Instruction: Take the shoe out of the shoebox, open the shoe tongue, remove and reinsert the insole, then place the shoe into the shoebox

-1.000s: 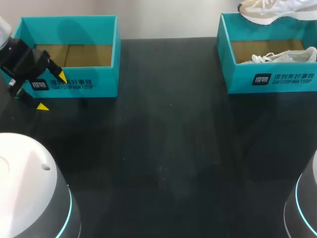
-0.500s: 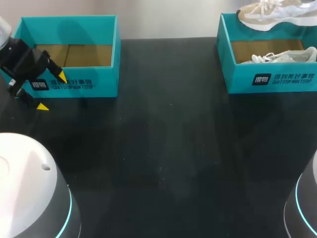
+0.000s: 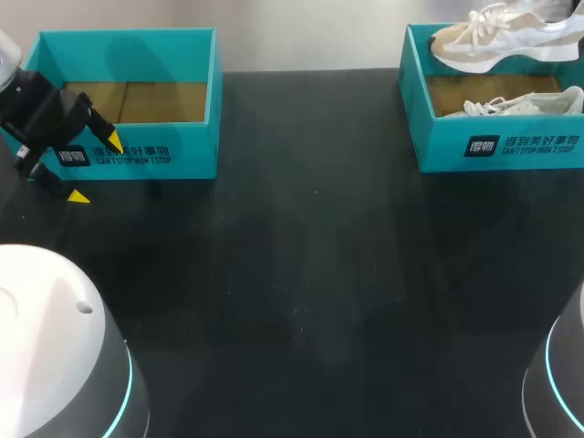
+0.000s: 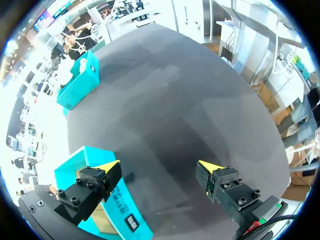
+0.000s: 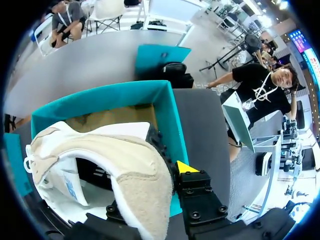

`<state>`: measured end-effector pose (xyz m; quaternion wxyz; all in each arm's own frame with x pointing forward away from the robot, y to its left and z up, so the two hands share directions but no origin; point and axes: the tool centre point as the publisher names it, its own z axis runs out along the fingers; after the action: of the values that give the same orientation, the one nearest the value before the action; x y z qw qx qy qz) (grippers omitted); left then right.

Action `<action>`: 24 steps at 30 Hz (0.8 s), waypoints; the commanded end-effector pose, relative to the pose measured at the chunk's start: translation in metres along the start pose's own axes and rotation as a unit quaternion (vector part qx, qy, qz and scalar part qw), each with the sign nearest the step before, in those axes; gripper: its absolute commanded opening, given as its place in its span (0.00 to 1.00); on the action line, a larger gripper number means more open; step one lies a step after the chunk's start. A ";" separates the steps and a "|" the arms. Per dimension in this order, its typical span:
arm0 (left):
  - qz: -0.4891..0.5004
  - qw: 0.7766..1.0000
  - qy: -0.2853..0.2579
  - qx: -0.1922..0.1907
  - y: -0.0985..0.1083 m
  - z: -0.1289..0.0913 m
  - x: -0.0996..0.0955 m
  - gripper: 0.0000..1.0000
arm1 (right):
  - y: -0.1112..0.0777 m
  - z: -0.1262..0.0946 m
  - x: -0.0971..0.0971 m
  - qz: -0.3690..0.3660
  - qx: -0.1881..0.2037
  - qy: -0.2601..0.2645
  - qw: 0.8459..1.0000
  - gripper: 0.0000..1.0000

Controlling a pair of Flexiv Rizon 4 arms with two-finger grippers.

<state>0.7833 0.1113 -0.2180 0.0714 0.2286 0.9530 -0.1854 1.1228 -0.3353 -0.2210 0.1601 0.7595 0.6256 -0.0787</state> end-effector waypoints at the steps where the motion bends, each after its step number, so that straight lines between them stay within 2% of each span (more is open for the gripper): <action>1: 0.000 1.000 0.000 -0.002 0.000 0.000 0.000 1.00 | 0.001 0.004 0.005 -0.002 -0.001 0.000 1.000 0.00; 24: 0.000 1.000 0.000 -0.002 0.000 0.000 0.000 1.00 | 0.030 0.019 0.016 0.001 -0.002 -0.005 1.000 0.00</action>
<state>0.7833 0.1113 -0.2180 0.0714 0.2286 0.9530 -0.1854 1.1489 -0.3301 -0.2362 0.1689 0.7584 0.6247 -0.0780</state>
